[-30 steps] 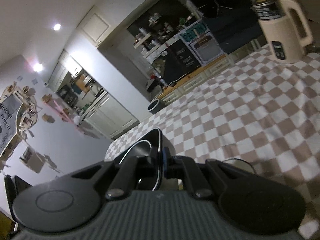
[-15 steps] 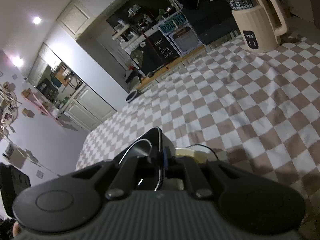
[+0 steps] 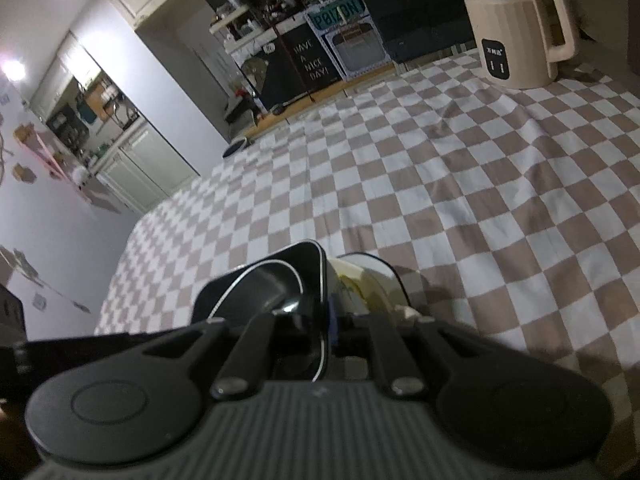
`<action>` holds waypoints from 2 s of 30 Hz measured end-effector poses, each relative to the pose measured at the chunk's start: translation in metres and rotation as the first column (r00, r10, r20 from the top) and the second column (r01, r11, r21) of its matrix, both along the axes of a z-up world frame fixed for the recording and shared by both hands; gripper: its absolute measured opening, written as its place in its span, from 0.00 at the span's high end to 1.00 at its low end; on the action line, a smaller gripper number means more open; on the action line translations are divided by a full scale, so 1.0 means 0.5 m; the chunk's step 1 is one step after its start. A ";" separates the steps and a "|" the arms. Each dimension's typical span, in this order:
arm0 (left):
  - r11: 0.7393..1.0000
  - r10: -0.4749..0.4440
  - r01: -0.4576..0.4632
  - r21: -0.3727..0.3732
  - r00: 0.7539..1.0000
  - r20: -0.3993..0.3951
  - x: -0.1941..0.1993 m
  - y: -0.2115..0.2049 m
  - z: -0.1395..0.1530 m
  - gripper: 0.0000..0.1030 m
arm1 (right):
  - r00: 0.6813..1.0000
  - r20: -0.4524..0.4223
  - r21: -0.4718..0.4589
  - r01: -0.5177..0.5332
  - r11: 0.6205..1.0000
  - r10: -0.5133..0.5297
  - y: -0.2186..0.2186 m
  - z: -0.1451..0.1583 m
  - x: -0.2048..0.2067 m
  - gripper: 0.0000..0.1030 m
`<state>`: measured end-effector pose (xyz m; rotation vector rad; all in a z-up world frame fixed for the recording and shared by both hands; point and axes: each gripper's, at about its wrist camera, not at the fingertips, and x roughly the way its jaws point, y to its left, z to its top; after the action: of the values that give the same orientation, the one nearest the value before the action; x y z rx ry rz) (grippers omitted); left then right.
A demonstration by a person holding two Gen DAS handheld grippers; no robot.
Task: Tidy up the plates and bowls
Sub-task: 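Lower the square pan into the cream bowl with both grippers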
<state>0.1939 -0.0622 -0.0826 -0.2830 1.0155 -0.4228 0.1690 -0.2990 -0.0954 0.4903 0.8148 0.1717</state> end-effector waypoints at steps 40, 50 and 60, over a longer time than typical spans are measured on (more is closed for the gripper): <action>0.999 -0.020 0.020 0.045 1.000 -0.001 0.002 -0.021 -0.015 0.88 | 0.997 -0.084 -0.081 -0.005 0.997 -0.001 0.005 -0.024 0.014 0.87; 0.999 -0.002 0.002 0.052 1.000 -0.006 -0.008 -0.005 -0.003 0.75 | 0.999 -0.048 -0.074 0.005 0.997 -0.009 0.007 -0.012 0.005 0.51; 0.998 0.037 -0.038 0.051 0.999 0.022 -0.031 0.012 0.025 0.49 | 0.999 0.007 -0.102 0.043 0.994 -0.043 -0.002 0.013 -0.015 0.31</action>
<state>0.1784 -0.0561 -0.0699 -0.2502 0.9971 -0.3641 0.1614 -0.3001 -0.0887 0.4104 0.8037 0.0910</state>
